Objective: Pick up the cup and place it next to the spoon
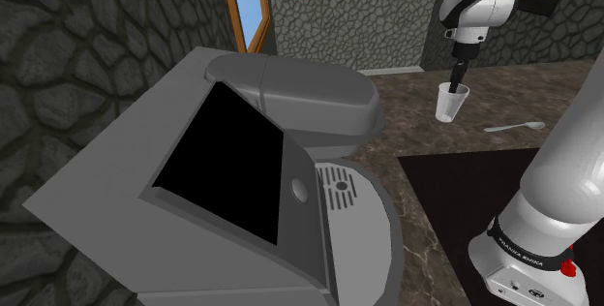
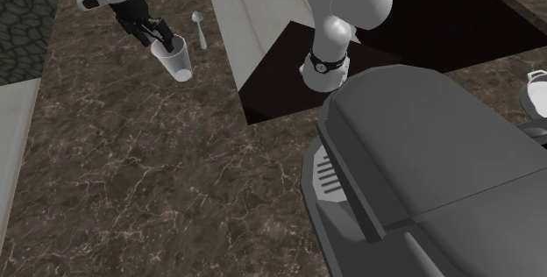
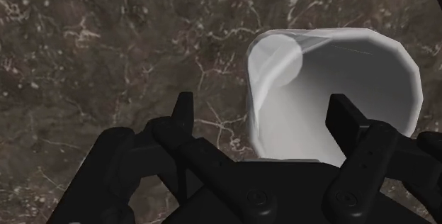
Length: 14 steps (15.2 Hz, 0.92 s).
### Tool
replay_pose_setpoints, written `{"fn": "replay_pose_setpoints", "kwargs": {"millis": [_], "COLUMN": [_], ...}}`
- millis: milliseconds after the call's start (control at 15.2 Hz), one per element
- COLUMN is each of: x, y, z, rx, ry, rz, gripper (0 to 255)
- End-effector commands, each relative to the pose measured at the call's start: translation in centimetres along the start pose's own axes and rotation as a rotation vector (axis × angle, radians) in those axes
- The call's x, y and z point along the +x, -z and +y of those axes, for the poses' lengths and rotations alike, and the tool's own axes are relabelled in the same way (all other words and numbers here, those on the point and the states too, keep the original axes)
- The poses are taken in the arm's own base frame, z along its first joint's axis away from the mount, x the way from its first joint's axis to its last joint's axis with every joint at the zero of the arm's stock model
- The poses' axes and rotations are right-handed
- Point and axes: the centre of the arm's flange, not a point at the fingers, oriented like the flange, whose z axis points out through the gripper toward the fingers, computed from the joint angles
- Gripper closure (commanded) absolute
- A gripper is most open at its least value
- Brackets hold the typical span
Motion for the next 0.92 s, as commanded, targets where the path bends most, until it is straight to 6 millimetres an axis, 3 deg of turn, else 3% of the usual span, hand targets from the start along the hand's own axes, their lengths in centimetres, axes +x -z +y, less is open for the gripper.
{"fn": "replay_pose_setpoints", "kwargs": {"millis": [0,66,330,858], "x": [0.0,0.0,0.0,0.0], "y": [0.0,0.0,5.0,5.0], "z": [0.0,0.0,0.0,0.0], "rx": [0.0,0.0,0.0,0.0], "ry": [0.0,0.0,0.0,0.0], "rz": [0.0,0.0,0.0,0.0], "gripper": [0,0,0,0]}}
